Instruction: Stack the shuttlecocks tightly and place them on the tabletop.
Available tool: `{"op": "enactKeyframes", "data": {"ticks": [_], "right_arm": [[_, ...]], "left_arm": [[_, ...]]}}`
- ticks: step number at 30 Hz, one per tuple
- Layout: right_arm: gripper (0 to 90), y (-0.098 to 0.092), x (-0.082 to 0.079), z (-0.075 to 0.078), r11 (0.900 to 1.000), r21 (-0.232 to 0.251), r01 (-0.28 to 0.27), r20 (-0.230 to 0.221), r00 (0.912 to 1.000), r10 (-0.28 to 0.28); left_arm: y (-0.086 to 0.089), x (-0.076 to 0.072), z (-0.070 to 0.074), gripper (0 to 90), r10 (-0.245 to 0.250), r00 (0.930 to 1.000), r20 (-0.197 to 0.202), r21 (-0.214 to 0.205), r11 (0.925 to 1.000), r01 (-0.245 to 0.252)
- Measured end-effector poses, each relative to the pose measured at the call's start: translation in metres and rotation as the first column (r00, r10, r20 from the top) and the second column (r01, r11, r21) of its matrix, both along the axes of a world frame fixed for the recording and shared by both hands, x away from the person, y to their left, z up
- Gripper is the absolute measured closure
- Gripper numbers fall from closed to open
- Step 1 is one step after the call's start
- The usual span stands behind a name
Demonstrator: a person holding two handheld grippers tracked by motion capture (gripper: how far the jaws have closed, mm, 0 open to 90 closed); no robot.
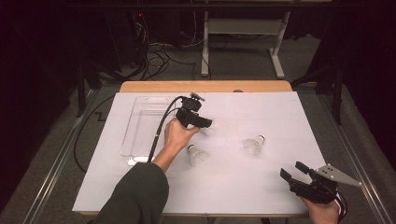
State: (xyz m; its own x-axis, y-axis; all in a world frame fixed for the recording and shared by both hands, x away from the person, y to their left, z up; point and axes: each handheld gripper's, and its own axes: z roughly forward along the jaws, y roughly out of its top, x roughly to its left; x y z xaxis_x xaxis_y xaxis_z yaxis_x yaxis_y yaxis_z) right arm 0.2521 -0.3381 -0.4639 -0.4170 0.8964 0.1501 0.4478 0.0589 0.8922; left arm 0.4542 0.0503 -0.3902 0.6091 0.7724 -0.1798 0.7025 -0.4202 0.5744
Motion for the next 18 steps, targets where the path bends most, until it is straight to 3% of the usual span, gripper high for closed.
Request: {"op": "enactKeyframes", "data": {"ticks": [18], "right_arm": [[28.5,0.0,0.0,0.0,1.0,0.001,0.001,-0.002,1.0,-0.001]], "left_arm": [[0.015,-0.016,-0.007,36.7,0.01,0.9998,-0.016,-0.004,0.9999,-0.01]]}}
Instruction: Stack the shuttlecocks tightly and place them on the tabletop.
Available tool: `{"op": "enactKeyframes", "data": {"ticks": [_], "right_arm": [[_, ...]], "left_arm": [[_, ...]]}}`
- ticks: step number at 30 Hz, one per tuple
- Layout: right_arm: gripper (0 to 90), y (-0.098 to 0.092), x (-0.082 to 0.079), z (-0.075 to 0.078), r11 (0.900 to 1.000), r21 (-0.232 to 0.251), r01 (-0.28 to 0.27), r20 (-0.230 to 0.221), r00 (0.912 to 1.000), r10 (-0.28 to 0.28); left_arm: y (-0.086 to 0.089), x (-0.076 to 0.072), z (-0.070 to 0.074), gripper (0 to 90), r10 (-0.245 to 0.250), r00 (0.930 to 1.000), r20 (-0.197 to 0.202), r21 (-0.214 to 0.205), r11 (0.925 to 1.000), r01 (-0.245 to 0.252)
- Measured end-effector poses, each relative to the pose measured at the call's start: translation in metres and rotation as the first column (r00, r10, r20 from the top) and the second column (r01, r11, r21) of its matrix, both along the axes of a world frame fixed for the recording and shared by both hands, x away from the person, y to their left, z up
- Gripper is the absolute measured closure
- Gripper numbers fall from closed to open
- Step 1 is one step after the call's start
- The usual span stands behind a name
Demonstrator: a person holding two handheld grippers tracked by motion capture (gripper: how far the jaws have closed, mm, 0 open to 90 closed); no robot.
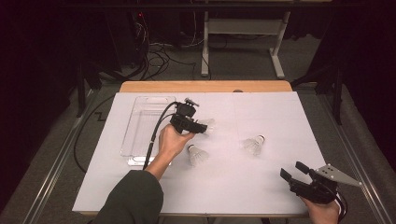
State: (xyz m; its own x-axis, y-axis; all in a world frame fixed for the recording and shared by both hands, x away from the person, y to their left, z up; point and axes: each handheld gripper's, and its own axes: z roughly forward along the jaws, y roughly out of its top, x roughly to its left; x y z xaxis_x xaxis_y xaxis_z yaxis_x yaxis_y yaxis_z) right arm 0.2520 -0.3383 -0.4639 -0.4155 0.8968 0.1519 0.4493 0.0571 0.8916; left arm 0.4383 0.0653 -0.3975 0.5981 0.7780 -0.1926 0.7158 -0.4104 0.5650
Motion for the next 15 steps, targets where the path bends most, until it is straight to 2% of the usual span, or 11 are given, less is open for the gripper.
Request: {"op": "enactKeyframes", "data": {"ticks": [15], "right_arm": [[28.5,0.0,0.0,0.0,1.0,0.0,0.001,0.0,1.0,-0.001]], "left_arm": [[0.008,-0.012,-0.002,37.1,0.004,1.0,0.002,0.017,0.9999,-0.004]]}}
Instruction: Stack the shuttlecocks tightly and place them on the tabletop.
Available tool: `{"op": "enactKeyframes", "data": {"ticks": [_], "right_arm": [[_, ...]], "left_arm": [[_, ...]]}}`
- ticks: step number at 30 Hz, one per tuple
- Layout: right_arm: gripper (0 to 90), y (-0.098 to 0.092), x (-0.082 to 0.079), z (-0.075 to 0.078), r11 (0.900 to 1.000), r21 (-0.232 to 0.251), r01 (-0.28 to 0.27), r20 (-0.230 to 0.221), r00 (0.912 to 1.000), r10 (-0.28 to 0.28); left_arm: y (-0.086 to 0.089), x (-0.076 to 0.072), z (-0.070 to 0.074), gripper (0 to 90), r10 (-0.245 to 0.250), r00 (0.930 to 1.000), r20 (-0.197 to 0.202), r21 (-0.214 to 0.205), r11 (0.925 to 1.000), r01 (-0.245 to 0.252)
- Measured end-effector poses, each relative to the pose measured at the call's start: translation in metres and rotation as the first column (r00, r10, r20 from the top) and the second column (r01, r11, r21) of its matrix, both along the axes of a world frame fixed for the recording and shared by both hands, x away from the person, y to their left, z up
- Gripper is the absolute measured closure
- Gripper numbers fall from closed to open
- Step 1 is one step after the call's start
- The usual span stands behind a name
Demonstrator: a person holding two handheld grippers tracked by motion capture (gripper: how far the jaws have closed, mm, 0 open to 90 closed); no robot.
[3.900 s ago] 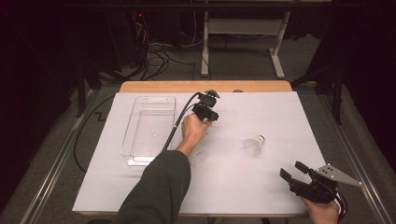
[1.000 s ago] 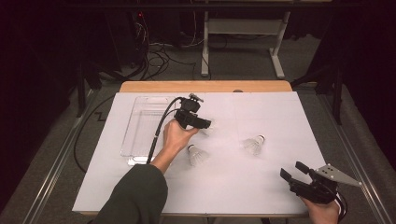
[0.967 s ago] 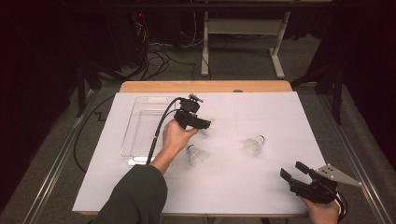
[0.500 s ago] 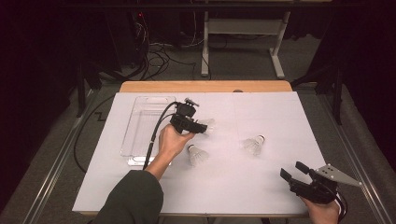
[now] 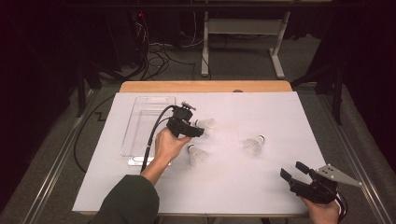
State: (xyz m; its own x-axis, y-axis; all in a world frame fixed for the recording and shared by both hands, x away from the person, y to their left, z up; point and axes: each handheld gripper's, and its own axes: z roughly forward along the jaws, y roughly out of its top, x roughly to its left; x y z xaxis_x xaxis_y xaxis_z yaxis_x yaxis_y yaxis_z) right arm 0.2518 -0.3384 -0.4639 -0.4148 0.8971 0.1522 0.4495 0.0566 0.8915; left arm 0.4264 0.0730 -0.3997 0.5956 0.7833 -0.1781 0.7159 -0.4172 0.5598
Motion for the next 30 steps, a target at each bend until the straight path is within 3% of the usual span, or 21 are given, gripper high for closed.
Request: {"op": "enactKeyframes", "data": {"ticks": [30], "right_arm": [[28.9,0.002,0.001,-0.001,0.9997,-0.02,-0.011,-0.009,0.9999,0.011]], "left_arm": [[0.013,-0.018,0.004,37.2,-0.007,1.0,0.006,0.021,0.9998,0.007]]}}
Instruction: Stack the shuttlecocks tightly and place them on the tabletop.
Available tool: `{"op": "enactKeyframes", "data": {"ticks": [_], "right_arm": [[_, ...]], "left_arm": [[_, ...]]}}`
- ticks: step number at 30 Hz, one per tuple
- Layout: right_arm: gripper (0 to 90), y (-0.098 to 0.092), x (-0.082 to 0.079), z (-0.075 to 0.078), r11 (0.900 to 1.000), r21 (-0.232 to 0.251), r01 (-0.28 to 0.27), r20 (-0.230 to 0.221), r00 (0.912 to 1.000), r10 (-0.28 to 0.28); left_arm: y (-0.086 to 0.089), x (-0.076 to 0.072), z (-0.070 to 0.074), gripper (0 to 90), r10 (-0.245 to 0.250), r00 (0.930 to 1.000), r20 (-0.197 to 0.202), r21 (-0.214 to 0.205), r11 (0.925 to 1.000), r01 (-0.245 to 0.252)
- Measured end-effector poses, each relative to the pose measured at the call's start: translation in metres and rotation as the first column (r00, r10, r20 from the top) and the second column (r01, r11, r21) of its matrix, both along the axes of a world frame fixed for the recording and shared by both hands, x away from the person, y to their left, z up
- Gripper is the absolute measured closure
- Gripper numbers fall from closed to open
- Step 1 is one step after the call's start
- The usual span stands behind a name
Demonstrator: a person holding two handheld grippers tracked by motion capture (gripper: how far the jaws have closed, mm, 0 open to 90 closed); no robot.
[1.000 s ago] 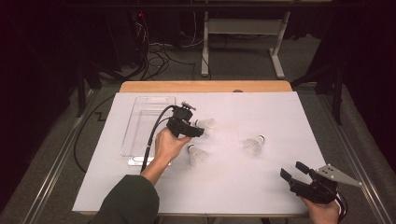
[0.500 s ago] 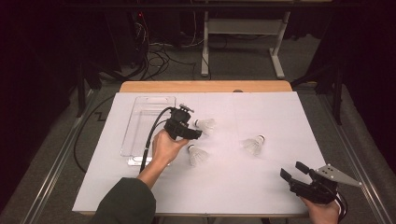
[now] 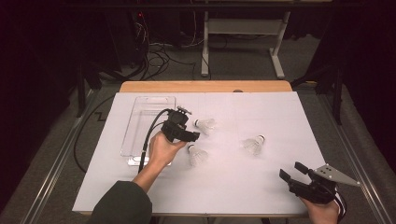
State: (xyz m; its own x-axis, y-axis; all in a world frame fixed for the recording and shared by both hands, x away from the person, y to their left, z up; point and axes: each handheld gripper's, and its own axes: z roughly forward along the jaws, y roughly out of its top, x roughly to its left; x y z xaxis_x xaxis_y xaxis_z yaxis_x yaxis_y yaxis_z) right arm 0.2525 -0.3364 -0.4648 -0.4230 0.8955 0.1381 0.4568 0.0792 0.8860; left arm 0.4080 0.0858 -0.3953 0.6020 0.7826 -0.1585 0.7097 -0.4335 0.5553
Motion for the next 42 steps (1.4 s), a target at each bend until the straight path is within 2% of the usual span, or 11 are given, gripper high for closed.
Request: {"op": "enactKeyframes", "data": {"ticks": [17,27,42], "right_arm": [[28.8,0.002,0.001,-0.001,0.9997,-0.023,-0.004,-0.011,0.9999,0.003],[28.8,0.001,0.001,-0.001,0.9997,-0.025,0.002,-0.009,1.0,-0.003],[28.8,0.002,0.001,-0.001,0.9997,-0.025,-0.003,-0.011,0.9999,0.003]], "left_arm": [[0.008,-0.01,0.001,36.9,0.0,1.0,-0.004,-0.009,1.0,0.0],[0.009,-0.016,0.0,37.1,-0.014,0.9999,-0.007,0.002,0.9999,0.014],[0.01,-0.025,0.0,36.7,-0.037,0.9992,-0.015,-0.002,0.9993,0.037]]}}
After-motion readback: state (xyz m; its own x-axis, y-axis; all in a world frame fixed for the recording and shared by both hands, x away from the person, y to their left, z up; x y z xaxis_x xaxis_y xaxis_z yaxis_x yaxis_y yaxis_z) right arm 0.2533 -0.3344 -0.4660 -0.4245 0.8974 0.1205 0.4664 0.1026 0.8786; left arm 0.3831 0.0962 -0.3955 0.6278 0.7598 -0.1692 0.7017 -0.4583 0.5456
